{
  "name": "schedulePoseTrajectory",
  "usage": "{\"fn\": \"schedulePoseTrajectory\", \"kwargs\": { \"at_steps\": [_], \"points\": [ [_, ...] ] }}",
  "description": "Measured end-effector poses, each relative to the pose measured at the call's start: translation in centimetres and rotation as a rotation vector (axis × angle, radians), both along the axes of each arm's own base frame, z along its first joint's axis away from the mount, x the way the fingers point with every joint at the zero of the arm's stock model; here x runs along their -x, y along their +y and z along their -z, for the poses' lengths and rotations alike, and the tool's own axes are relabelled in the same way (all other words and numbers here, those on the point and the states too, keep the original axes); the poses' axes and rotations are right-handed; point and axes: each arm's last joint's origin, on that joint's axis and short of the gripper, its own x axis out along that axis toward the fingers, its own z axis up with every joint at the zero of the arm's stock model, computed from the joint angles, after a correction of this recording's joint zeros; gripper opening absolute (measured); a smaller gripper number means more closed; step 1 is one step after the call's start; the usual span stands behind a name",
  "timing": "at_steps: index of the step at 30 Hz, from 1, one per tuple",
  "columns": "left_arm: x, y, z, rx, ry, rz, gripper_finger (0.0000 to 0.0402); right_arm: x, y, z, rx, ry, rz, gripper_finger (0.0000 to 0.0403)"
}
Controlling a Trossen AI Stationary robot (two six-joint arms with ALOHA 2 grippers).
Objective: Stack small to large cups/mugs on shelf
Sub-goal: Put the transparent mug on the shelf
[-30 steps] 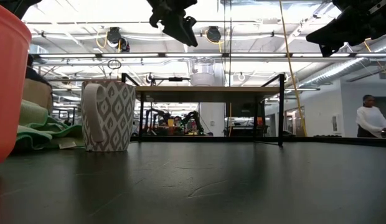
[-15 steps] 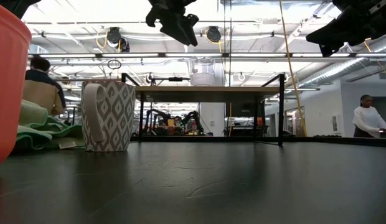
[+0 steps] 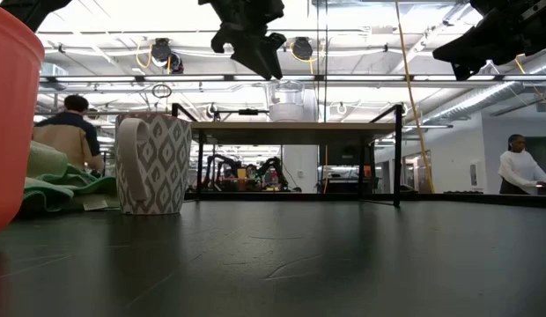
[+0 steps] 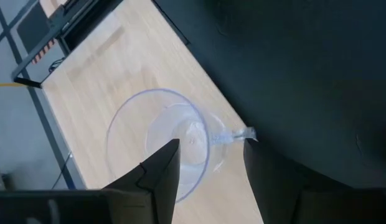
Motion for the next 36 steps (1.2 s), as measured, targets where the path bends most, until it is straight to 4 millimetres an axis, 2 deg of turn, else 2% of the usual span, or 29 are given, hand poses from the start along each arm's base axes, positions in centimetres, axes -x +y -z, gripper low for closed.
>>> {"fn": "schedulePoseTrajectory", "kwargs": {
  "at_steps": [17,30,36],
  "points": [
    [1.0,2.0,0.0,0.0,-0.003,-0.025,0.0179,0.0,0.0,0.0,0.0,0.0,0.0,0.0],
    [0.6,1.6,0.2,0.034,-0.012,0.011,0.0179,0.0,0.0,0.0,0.0,0.0,0.0,0.0],
    [0.1,1.6,1.1,0.043,0.018,0.015,0.0179,0.0,0.0,0.0,0.0,-0.001,0.0,0.0]
  ]
}}
